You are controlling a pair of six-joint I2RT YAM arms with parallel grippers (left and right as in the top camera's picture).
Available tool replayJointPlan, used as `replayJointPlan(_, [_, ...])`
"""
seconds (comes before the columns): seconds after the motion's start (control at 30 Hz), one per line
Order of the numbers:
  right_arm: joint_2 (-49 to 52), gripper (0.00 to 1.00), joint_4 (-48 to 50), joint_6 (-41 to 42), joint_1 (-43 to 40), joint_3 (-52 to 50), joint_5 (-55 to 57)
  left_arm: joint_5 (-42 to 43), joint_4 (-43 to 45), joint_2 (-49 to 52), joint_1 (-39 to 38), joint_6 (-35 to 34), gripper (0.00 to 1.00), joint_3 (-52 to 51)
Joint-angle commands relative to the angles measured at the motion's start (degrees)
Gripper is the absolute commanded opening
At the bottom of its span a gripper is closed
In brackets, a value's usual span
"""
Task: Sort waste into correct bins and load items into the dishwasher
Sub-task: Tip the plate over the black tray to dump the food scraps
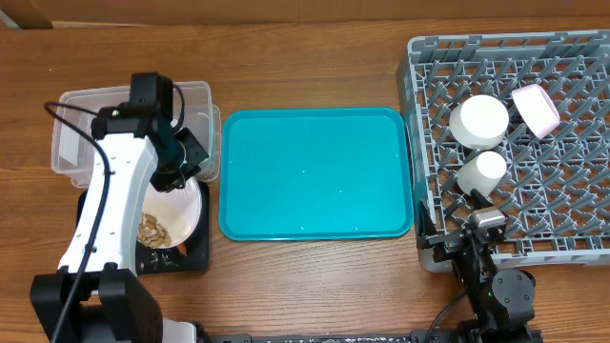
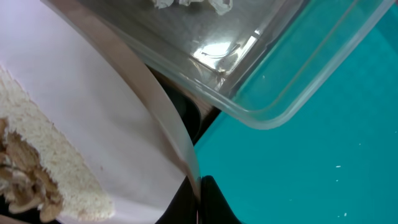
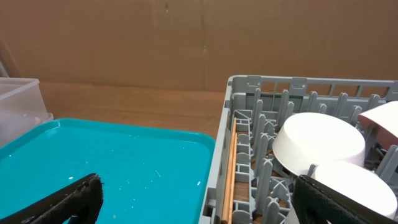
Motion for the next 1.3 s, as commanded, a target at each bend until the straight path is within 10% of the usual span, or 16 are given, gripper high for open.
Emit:
replayJointPlan(0.0, [-0.52, 1.0, 0.31, -0.2, -0.07, -0.28, 0.09, 4.66, 2.82, -5.18, 2.03, 1.33, 0.05, -2.75])
replayJointPlan(0.53, [-0.52, 1.0, 0.31, -0.2, -0.07, -0.28, 0.09, 12.28, 8.7, -27.52, 11.5, 5.68, 0.04, -14.12])
replayJointPlan(1.03, [-0.52, 1.0, 0.31, -0.17, -0.07, -0.28, 0.09, 50.62, 21.64, -34.27, 31.12, 23.93, 0.04, -30.6])
replayJointPlan(1.27, [-0.52, 1.0, 0.31, -0.2, -0.07, -0.28, 0.09, 55.49, 18.25, -37.2, 33.51, 29.62, 0.04, -30.6])
